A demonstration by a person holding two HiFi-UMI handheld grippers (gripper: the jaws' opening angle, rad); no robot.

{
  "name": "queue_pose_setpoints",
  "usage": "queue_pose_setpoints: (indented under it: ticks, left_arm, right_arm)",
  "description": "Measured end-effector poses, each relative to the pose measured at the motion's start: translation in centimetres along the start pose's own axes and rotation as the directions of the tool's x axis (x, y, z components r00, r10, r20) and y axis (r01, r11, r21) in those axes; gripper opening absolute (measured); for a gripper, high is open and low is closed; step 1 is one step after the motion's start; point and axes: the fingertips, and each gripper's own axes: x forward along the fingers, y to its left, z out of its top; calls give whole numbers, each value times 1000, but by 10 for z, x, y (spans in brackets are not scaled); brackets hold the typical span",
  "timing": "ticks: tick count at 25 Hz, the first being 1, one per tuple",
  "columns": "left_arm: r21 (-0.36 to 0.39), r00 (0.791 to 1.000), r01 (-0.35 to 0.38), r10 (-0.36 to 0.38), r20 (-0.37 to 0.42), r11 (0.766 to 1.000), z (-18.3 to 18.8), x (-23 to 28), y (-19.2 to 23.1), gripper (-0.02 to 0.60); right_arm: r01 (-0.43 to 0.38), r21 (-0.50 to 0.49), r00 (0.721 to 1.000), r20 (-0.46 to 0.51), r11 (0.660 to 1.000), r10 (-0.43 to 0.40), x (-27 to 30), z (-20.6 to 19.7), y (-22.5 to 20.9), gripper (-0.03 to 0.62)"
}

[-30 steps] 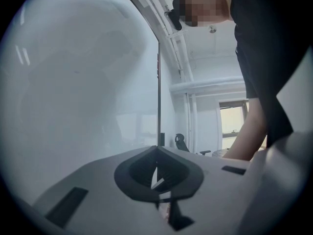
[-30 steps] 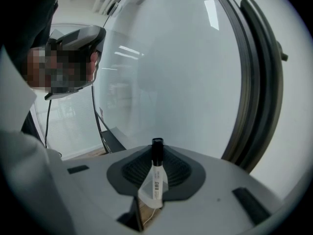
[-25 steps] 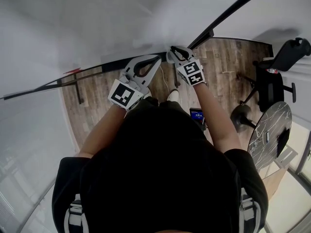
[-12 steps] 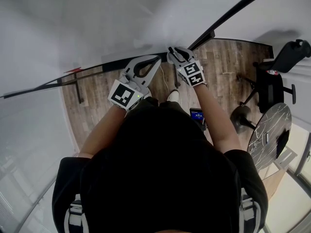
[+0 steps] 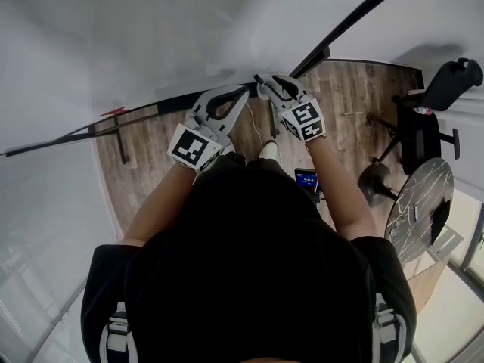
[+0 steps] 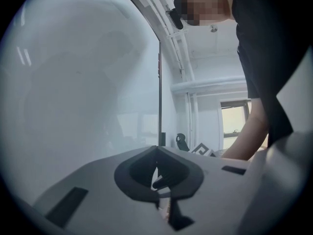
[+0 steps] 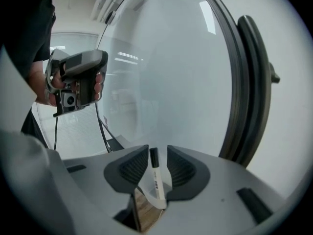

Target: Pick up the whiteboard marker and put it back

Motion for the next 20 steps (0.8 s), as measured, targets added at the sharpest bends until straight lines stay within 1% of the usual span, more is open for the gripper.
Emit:
queue_pose_setpoints:
  ticks: [5,9,13,16,20]
  left_arm:
    - [7,1000,1,-1,-3,1000,3,2,1,3]
    - [8,1000,15,-15,13,1000,0,2,-2,3]
    - [9,999,22,-22,26,1000,3,3,-3,3]
    - [11,1000,22,-22,15,1000,5,3,-5,3]
    - [12,999,35,-36,30,999,11,4,-9,3]
  right_arm:
    - [-12,9,996,83,1000,11,-22,37,5,118]
    - [-41,7,989,144,999,40,-41,68,16,118]
    - [-65,29,976,209,997,58,-61,92,24,117]
    - [-76,47,965,254,996,62,-79,109,29,117]
    - [-73,43,950,308,996,57,-99,128,33,114]
